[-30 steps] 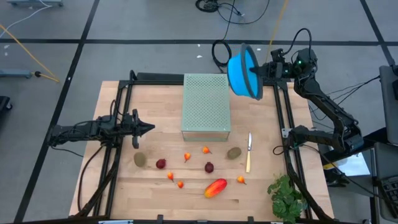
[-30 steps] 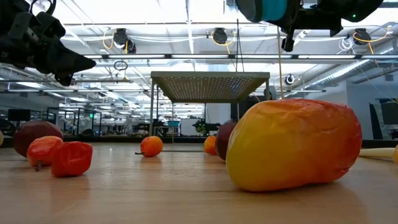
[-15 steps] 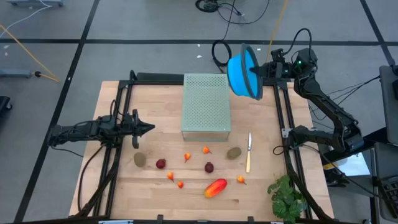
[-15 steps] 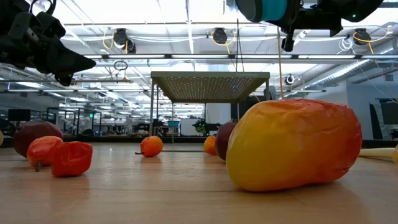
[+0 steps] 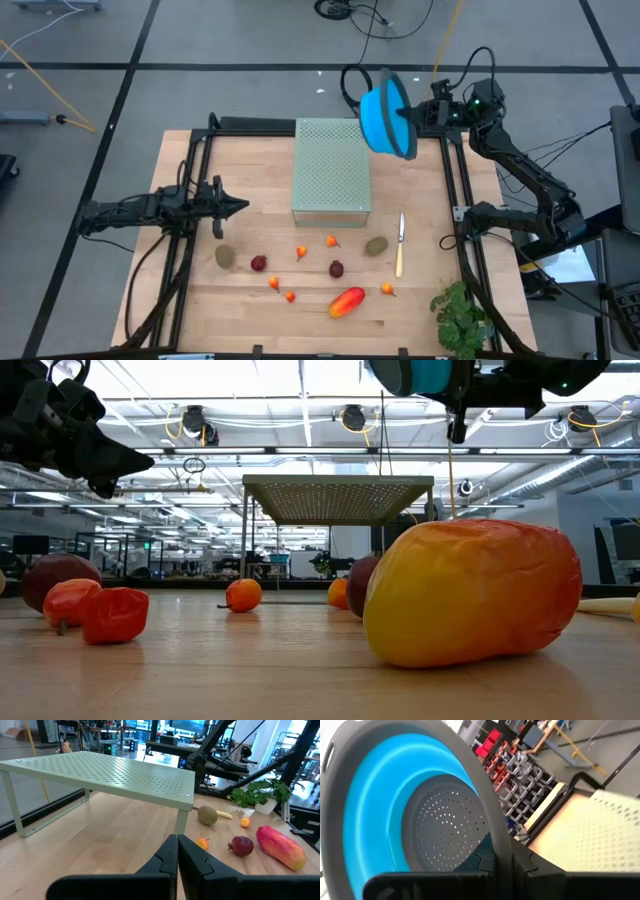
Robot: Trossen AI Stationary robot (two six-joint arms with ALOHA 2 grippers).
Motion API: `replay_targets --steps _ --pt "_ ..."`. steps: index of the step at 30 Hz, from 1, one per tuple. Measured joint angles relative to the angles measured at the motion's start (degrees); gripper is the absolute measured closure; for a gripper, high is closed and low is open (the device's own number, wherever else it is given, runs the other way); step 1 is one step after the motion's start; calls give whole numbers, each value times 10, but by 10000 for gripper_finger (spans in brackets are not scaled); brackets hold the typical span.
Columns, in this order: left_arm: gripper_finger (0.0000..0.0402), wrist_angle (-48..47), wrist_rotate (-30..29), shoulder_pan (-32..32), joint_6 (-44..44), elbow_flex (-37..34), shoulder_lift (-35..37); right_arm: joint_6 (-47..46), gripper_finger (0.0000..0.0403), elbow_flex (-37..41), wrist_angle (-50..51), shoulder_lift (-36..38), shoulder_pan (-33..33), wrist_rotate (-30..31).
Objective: Pick & Place Fruit
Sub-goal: Put the blue strainer bowl on the shelf
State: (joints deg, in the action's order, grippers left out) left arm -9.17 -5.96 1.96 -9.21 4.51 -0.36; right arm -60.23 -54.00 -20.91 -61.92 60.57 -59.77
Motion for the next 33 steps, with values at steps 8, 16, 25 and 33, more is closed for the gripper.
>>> replay_targets --steps 8,16,25,33 --pt "392 0 0 0 0 0 0 3 399 0 11 -24 -35 59" --pt "392 0 0 0 0 0 0 35 399 -1 18 -50 -69 121" --pt "392 0 0 0 0 0 0 106 399 -7 90 -57 -116 219" --pt "392 0 -1 0 0 0 0 222 399 -112 274 -71 -166 328"
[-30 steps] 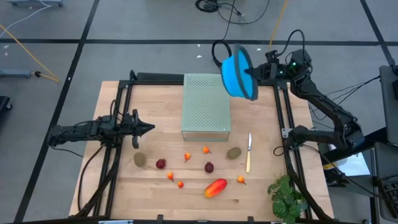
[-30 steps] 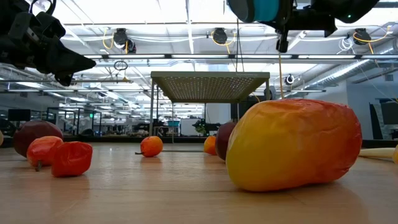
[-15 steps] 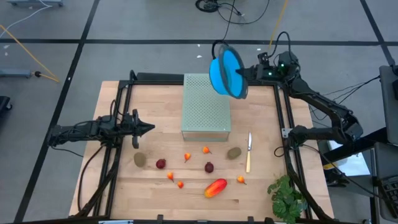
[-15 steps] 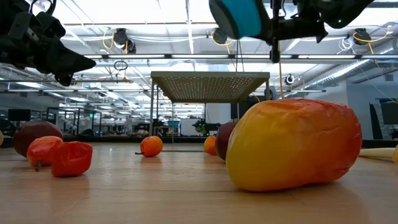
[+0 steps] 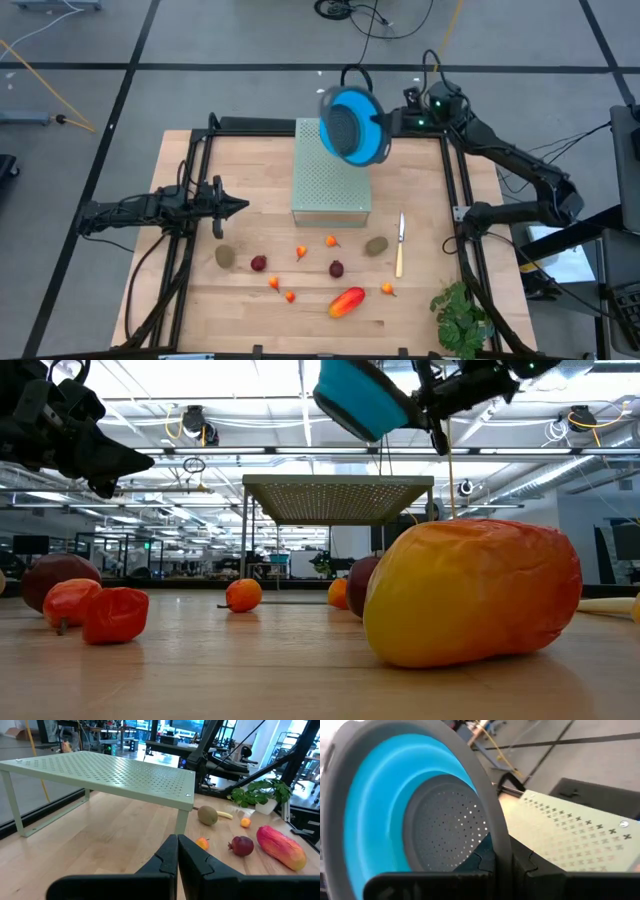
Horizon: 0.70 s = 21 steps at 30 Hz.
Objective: Pick & Place Fruit
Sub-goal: Put the blue strainer bowl on the shelf
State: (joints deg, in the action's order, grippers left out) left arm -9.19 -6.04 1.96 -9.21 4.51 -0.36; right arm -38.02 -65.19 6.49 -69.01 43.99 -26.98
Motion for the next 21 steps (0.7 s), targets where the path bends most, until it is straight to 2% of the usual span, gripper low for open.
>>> replay_targets --steps 11,21 --pt "392 0 0 0 0 0 0 35 399 -122 141 -66 -32 63" --pt "392 0 0 0 0 0 0 47 399 -212 229 -120 -42 89"
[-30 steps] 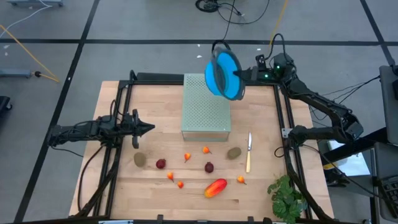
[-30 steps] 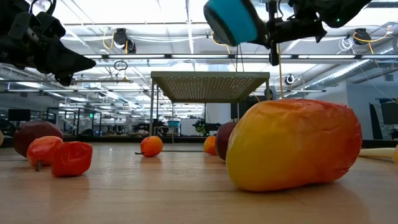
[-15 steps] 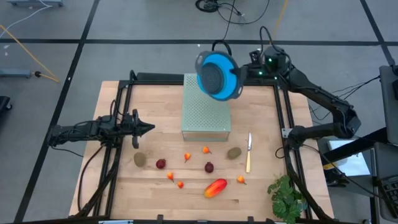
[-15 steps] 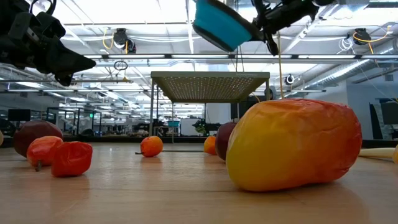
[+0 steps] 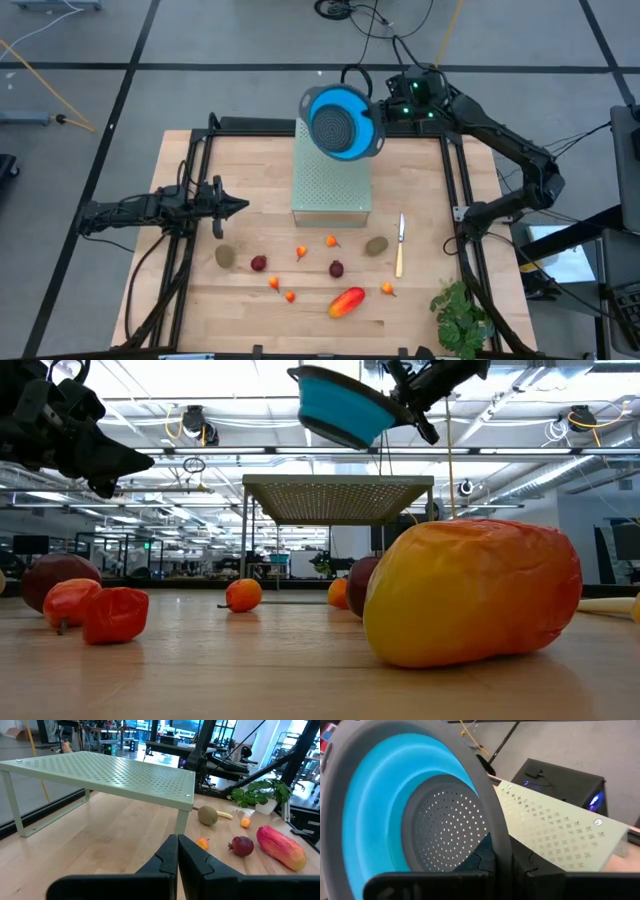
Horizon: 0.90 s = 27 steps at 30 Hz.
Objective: Pick & Place Fruit
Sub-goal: Put the blue strainer bowl on the shelf
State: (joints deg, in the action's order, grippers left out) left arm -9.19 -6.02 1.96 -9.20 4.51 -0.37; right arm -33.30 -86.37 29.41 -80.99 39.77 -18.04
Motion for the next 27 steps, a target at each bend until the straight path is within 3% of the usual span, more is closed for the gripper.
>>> replay_targets --steps 12,27 --pt "392 0 0 0 0 0 0 4 399 -69 103 -52 -7 31" --pt "392 0 0 0 0 0 0 -15 399 -77 148 -69 -11 61"
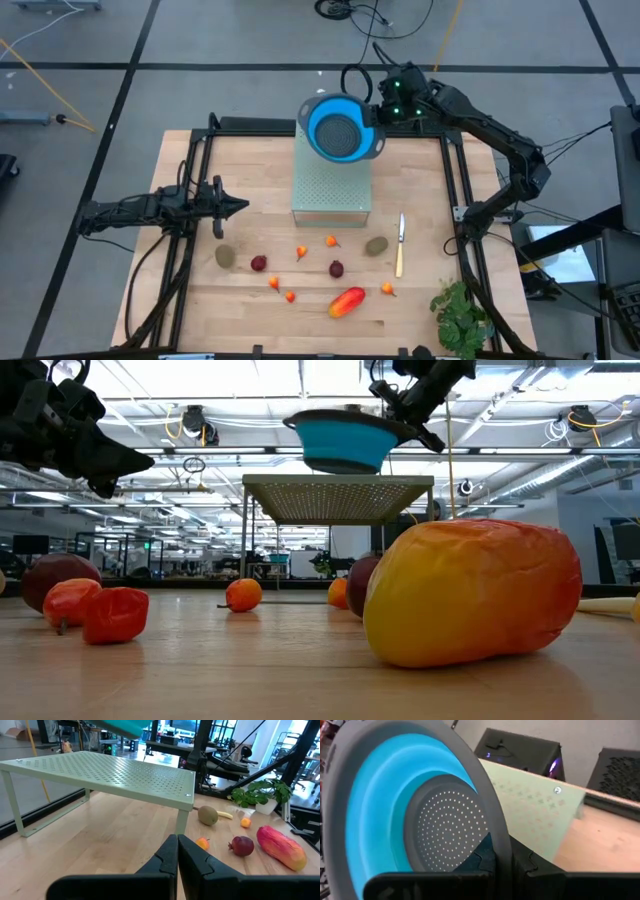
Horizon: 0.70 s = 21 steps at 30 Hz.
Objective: Pick & Place Fruit
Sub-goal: Put the blue strainer bowl on the shelf
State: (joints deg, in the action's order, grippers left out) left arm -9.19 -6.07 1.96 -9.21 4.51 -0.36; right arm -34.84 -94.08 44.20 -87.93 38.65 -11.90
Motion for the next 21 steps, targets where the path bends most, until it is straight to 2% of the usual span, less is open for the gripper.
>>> replay_targets --steps 15,21 --pt "392 0 0 0 0 0 0 -18 399 0 -2 -1 -16 18" --pt "392 0 0 0 0 0 0 -20 399 1 -4 -33 -16 14"
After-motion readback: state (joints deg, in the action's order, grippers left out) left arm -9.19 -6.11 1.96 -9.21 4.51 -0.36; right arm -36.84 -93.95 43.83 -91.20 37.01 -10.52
